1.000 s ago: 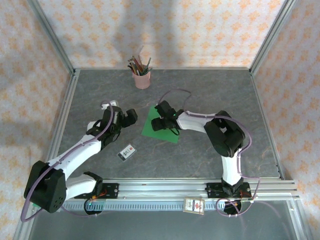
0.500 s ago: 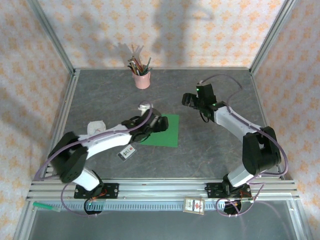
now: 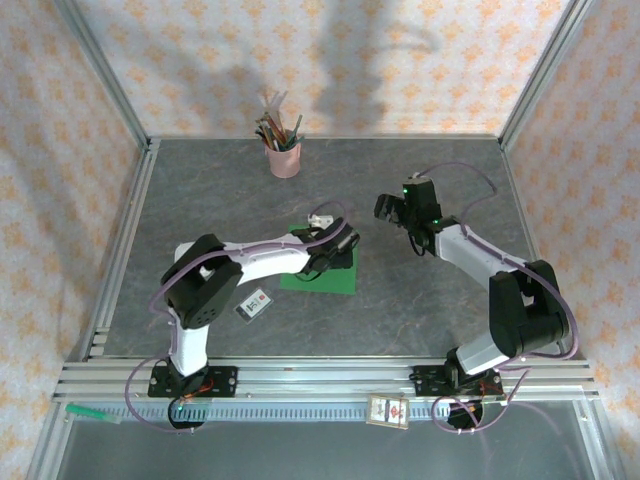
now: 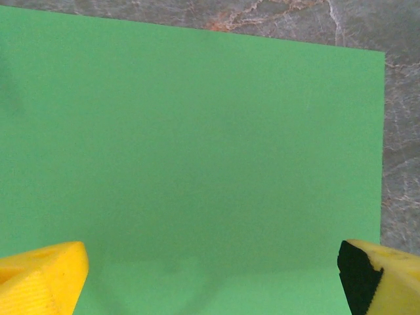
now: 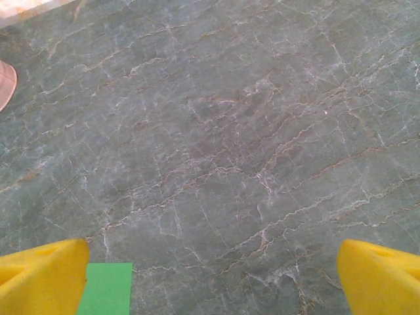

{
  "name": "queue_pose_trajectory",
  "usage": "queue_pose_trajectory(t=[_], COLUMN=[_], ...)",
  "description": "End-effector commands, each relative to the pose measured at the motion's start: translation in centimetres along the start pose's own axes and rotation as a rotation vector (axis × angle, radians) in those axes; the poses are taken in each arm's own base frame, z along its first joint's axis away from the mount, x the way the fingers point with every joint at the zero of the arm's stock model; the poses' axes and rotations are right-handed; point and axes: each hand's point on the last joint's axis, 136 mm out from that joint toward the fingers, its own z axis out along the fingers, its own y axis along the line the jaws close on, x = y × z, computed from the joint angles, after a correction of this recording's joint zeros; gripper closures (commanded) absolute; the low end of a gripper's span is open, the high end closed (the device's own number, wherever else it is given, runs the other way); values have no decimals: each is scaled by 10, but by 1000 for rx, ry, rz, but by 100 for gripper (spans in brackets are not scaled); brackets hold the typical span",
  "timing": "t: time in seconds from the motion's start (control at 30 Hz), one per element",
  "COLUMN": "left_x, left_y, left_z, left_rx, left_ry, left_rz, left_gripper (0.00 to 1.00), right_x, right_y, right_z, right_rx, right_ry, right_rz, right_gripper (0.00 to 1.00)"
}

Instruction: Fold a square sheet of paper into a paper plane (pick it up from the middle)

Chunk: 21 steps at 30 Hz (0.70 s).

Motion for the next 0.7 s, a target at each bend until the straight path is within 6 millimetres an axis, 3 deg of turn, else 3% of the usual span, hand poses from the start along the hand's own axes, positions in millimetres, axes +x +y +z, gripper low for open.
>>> queue_pose_trajectory(t=[0.0,0.27,0.67], left_x=[-1,-7,8], left_y=[12,14,21], left_z=[8,18,37], left_rx=[-74,-79,-95], left_ry=[22,44,86], left_rz=[46,64,85], left_gripper=[0,0,0], right_x=[-10,-9,-5], right_y=[0,0,1], right_z=[-7,-6,-5], right_rx=[0,-3,-9], right_ry=[-48,-42,-28], right_rz=[-1,-5,-5], right_gripper=[3,3,3])
